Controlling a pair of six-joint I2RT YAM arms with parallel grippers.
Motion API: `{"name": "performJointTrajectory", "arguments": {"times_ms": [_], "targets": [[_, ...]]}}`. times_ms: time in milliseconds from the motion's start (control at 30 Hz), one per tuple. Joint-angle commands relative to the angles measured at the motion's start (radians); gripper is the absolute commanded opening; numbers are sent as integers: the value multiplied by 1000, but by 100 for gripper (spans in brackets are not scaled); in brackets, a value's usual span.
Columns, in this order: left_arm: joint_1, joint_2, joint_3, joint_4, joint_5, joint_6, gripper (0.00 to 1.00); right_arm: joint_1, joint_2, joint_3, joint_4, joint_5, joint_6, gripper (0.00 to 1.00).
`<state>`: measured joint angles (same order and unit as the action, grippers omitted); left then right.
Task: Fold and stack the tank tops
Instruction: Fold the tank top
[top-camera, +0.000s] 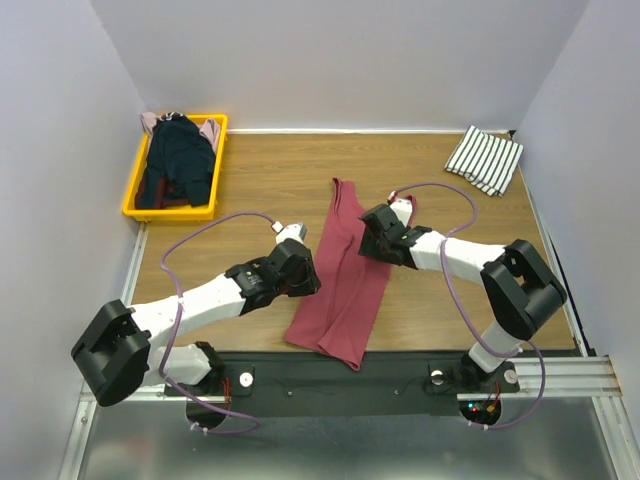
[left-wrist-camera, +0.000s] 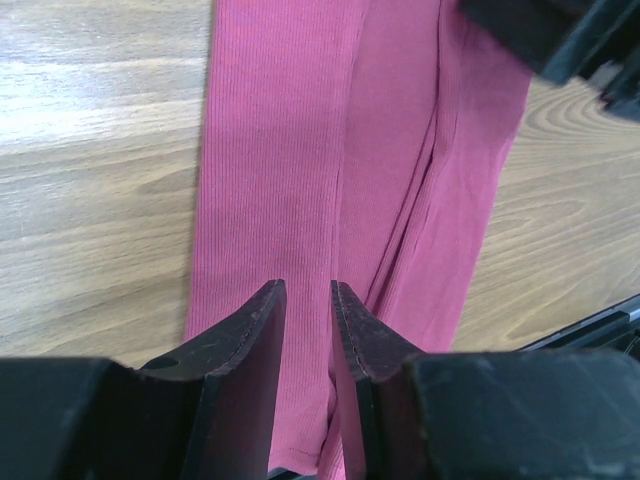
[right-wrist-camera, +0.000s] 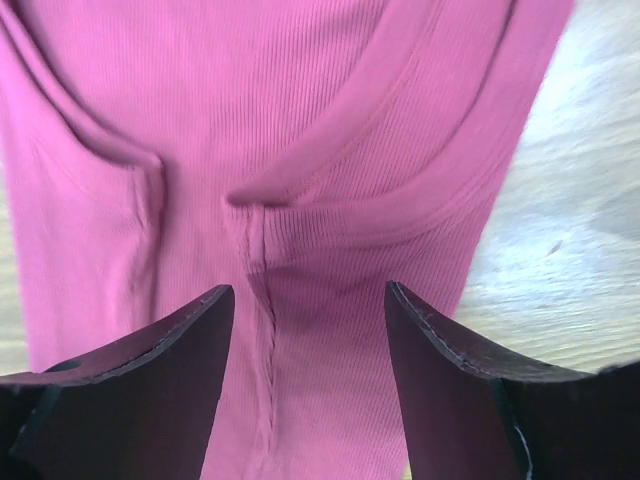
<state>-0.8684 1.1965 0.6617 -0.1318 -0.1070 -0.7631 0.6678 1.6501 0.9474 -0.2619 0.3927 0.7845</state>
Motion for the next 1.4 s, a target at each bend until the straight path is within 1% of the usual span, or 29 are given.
{"name": "performJointTrajectory", "arguments": {"times_ms": [0,200,233,400,467,800,1033,1167,1233,1367], "targets": [[3,-5,-24,52,10,16,36,-4,-49,17,13,81,39,68],[3,14,-34,67,20,19,35,3,-38,40,10,23,105,72],[3,14,-34,69,18,21,35,7,-23,53,9,31,119,72],[5,18,-37,78,16,27,35,26,25,100,6,58,131,80],[5,21,-36,80,21,30,35,30,43,123,0,60,127,82],[11,15,-40,80,23,36,34,42,154,152,-8,83,148,82],[14,5,-51,80,23,35,33,39,281,269,-39,107,50,77],[19,3,-54,83,24,33,33,23,344,327,-68,94,-66,71],[19,9,-50,86,27,33,33,9,379,373,-77,89,-146,71],[19,23,-43,93,20,27,33,-22,445,465,-96,95,-250,71]]}}
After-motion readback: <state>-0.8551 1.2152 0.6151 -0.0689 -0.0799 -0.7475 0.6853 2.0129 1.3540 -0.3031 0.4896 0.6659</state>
